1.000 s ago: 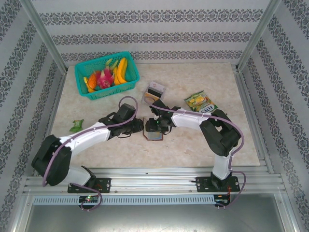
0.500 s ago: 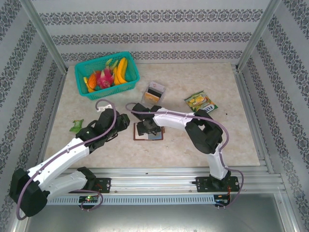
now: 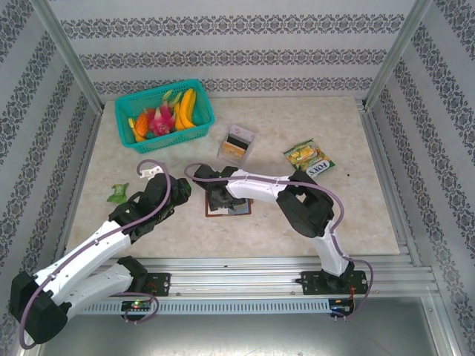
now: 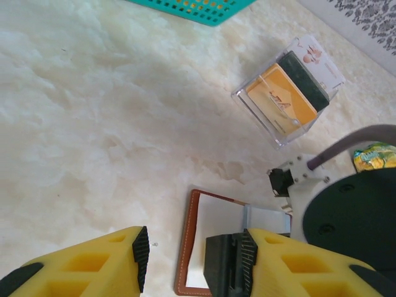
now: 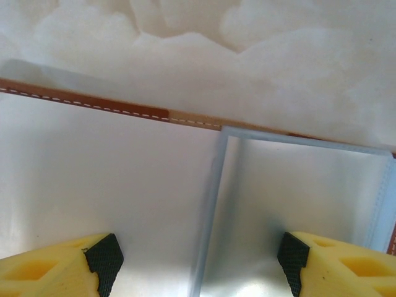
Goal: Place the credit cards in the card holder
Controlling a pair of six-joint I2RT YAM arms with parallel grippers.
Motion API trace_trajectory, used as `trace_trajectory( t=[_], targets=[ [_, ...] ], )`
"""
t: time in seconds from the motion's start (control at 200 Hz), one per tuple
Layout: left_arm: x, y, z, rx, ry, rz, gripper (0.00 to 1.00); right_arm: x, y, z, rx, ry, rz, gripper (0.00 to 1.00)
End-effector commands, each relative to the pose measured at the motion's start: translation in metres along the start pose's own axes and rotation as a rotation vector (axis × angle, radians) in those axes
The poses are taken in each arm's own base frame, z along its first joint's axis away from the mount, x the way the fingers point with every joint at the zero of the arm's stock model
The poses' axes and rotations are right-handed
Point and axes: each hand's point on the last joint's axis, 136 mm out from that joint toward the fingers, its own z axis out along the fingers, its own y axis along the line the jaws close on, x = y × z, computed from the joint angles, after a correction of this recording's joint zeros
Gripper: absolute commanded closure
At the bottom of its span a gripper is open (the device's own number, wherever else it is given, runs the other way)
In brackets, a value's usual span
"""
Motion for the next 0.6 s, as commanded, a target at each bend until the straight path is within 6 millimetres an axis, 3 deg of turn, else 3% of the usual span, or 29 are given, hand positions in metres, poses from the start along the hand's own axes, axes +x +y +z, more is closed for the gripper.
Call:
trace_trajectory(
  t=[0.0,0.135,0.25,0.425,0.509,0.594],
  targets=[
    [-0.010,0.017,-0.005,-0.052,-0.058,-0.021,0.52,0.027,-0.009,0.020,-0.021,0.119,-0.025,0.24],
    [-0.017,0.007,-0.001,-0.031,-0.056,-0.013,0.52,-0.033,0.000,-0.055,-0.196,-0.055,-0.010,0.20],
    [-0.020,-0.015,0.009,0.024,-0.024,0.013,0.52,-0.064,-0.015,-0.093,-0.296,-0.155,0.022,0.20],
    [-0.019,-0.063,0.040,0.129,0.100,0.057,0.45,-0.110,-0.061,-0.105,-0.346,-0.237,0.058,0.25],
    [-0.019,-0.079,0.064,0.169,0.186,0.015,0.44,-0.137,-0.082,-0.101,-0.375,-0.256,0.080,0.27],
    [-0.024,-0.088,0.090,0.190,0.233,-0.026,0.41,-0.164,-0.098,-0.085,-0.417,-0.239,0.117,0.28]
  ],
)
